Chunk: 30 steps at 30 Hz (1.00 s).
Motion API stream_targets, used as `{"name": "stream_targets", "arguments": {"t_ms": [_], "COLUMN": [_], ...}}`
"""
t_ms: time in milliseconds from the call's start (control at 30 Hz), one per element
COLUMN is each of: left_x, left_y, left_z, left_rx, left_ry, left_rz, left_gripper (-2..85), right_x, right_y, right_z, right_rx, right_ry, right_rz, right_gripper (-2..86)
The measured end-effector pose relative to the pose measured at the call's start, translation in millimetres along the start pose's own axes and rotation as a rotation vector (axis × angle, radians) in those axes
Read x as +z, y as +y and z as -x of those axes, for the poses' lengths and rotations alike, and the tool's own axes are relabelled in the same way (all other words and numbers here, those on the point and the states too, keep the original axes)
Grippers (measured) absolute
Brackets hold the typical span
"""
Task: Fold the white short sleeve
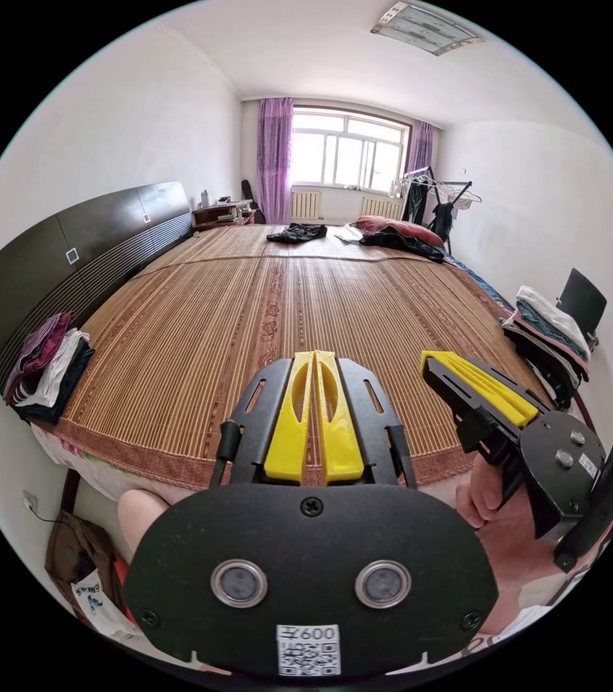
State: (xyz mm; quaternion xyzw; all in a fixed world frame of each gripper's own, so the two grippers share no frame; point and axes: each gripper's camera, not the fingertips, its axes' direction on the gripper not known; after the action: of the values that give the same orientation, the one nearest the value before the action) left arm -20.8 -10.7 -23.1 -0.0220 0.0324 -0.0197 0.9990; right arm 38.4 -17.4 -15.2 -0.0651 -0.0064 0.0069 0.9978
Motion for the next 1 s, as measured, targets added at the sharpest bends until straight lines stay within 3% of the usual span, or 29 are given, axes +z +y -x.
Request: {"name": "stream_targets", "arguments": {"t_ms": [1000], "left_x": [8.8], "left_y": [23.4], "left_z": [-17.5], "left_rx": [0.048], "left_ry": [-0.099], "left_rz": [0.002], "left_gripper": [1.1], "right_x": [-4.6], "right_y": [4.1], "right_z": [-9.7], "right_rx": [0.014], "right_ry": [0.040], "right_rz": [-0.025], "right_gripper": [-0.8]}}
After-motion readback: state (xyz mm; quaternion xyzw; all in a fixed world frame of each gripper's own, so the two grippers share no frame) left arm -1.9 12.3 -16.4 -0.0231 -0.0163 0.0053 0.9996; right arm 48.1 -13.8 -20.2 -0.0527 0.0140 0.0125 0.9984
